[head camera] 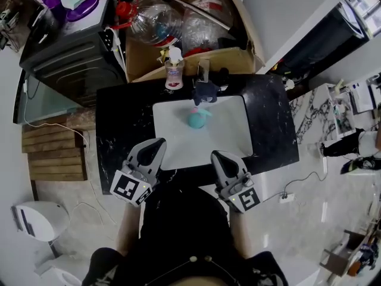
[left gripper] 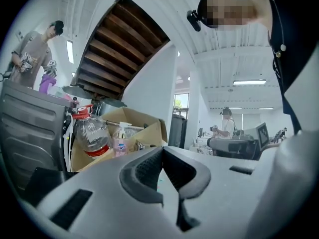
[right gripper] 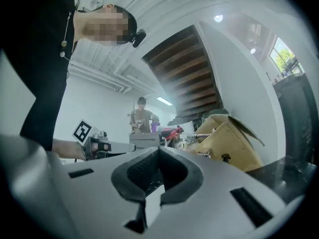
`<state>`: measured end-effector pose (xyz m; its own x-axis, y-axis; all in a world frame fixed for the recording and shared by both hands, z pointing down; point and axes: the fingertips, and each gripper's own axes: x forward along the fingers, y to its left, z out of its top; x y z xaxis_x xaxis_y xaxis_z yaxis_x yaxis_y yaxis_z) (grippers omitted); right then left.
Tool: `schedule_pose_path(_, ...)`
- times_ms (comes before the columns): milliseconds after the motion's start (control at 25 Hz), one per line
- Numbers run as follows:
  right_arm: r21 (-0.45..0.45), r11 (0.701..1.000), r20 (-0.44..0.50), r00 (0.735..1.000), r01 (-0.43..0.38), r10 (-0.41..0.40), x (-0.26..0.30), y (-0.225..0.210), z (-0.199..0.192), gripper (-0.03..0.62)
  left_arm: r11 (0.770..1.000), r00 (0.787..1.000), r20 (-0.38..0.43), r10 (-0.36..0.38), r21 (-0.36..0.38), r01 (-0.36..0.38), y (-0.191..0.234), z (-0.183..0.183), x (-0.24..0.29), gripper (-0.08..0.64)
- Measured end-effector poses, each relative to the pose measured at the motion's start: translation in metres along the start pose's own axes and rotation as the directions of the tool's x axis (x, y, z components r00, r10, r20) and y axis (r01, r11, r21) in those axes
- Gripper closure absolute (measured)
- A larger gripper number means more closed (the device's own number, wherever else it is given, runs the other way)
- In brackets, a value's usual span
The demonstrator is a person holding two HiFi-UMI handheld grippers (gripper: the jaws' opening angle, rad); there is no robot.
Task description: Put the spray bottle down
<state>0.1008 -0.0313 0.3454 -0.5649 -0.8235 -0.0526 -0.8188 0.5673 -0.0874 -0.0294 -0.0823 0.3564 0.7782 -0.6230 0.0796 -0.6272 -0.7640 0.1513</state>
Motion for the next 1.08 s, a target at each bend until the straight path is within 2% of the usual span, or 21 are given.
schedule_pose_path(120,0.001,0.999,0.006,0.999,0.034,-0.034,-0.007,-0.004,0.003,0.591,1.0,1.0,0.022,0.002,0.006,-0.002,-0.001,0.007,-0.003,0.554)
schedule_pose_path(440,0.0,0.998,0.005,0.998,0.06,-0.06,-0.021,-0.009,0.007,0.591,1.0,0.999,0.048,-0.011,0.008,0.011,-0.007,0.014,-0.002,0.554)
schedule_pose_path(1080,-0.014,0.999,-0.017,0.999,0.037,-0.038,-0.018,-0.013,0.005,0.591,1.0,0.999,0.048,-0.009,0.001,0.009,-0.007,0.015,0.001,0.554)
